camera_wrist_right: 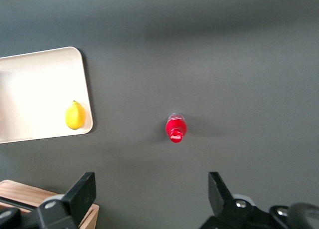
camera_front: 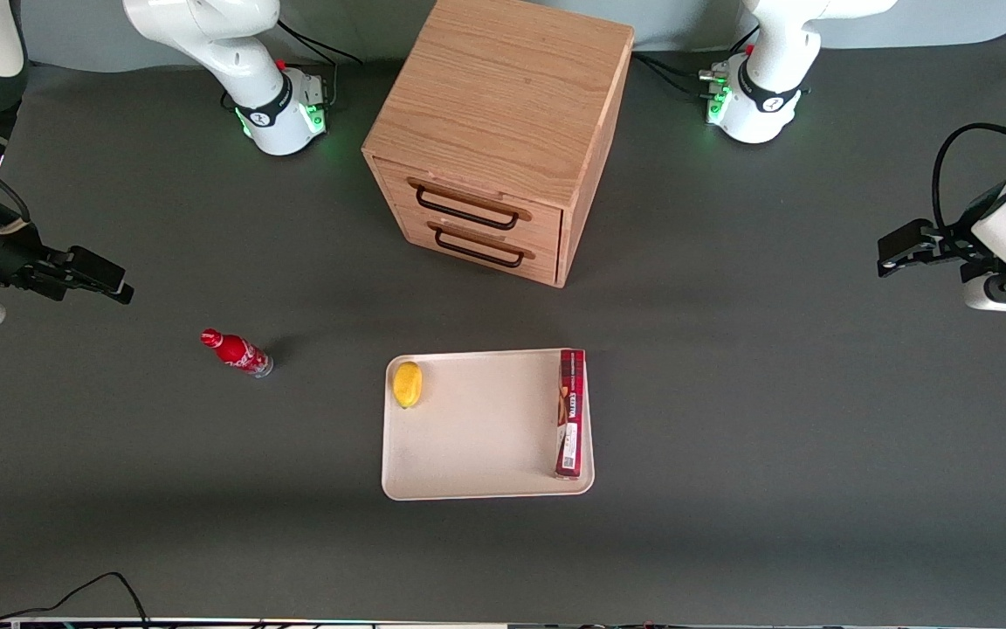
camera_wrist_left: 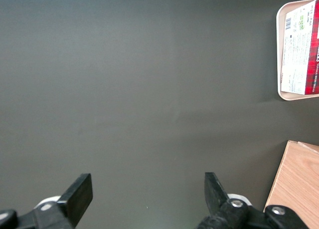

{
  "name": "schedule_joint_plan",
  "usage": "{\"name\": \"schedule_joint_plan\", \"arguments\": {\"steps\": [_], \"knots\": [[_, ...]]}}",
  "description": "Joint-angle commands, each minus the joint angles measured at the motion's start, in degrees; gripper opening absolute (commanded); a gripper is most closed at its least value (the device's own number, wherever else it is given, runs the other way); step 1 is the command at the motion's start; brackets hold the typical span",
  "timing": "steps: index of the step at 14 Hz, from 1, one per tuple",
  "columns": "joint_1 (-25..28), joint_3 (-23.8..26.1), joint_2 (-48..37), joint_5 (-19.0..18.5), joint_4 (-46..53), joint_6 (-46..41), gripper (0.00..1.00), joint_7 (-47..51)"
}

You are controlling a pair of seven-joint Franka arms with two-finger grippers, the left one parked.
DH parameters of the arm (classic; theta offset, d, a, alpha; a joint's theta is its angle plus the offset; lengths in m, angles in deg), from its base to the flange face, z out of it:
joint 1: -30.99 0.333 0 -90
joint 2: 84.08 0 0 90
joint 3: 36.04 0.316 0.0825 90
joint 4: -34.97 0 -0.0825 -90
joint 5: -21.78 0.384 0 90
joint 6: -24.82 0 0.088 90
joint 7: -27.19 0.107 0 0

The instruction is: Place coke bottle on tray

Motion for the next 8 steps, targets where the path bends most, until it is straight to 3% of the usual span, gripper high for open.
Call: {"name": "schedule_joint_plan", "arguments": {"steps": [1, 8], "knots": [[0.6, -0.5, 0.6, -1.5, 2.3, -2.8, 1.00, 0.5], [0.6, -0.1, 1.1, -1.8, -1.1, -5.1, 1.00, -0.2]]}}
